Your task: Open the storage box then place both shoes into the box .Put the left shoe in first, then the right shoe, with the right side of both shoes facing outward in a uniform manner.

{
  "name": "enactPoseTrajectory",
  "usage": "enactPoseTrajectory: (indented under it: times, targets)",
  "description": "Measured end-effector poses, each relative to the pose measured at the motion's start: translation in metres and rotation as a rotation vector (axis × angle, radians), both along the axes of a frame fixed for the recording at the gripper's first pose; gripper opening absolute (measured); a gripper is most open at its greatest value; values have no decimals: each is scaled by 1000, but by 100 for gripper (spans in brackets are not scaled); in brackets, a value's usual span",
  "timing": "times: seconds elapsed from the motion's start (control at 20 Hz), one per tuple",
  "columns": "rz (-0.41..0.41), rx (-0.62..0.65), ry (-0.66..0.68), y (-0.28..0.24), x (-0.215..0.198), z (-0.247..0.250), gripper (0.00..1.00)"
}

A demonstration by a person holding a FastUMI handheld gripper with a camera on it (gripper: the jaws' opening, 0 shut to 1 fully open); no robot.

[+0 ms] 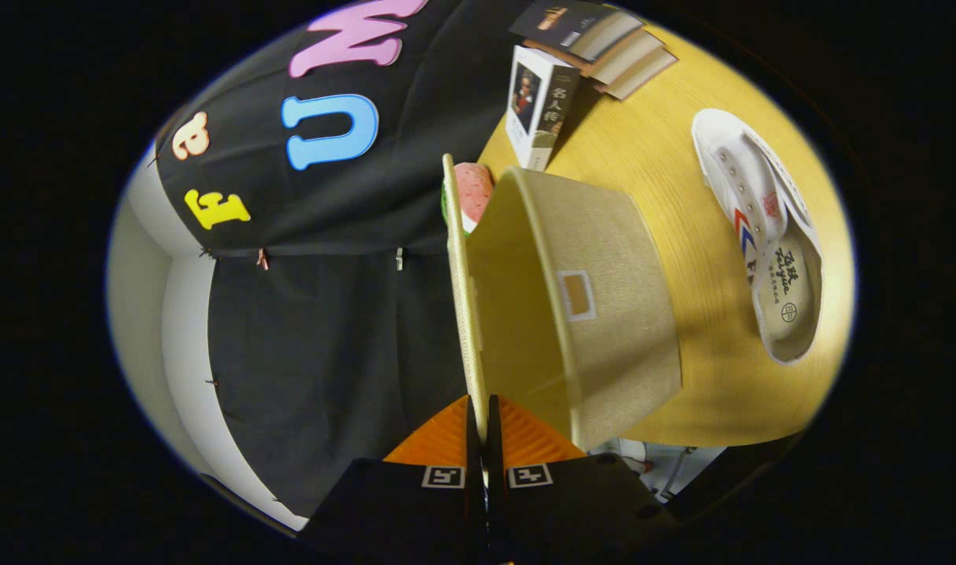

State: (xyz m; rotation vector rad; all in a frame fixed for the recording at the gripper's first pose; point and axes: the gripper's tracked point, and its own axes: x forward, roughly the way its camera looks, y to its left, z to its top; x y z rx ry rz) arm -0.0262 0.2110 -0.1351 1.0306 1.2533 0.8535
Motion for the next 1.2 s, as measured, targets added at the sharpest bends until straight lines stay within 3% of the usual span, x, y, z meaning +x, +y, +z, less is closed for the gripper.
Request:
enactPoseTrajectory:
  times: [0.5,0.85,1.2]
  targets:
    - [102,44,-234,146,-32,107,6]
    - [226,-48,-323,267,-60,78,6]
    - [243,-81,-333,294,-67,63,9]
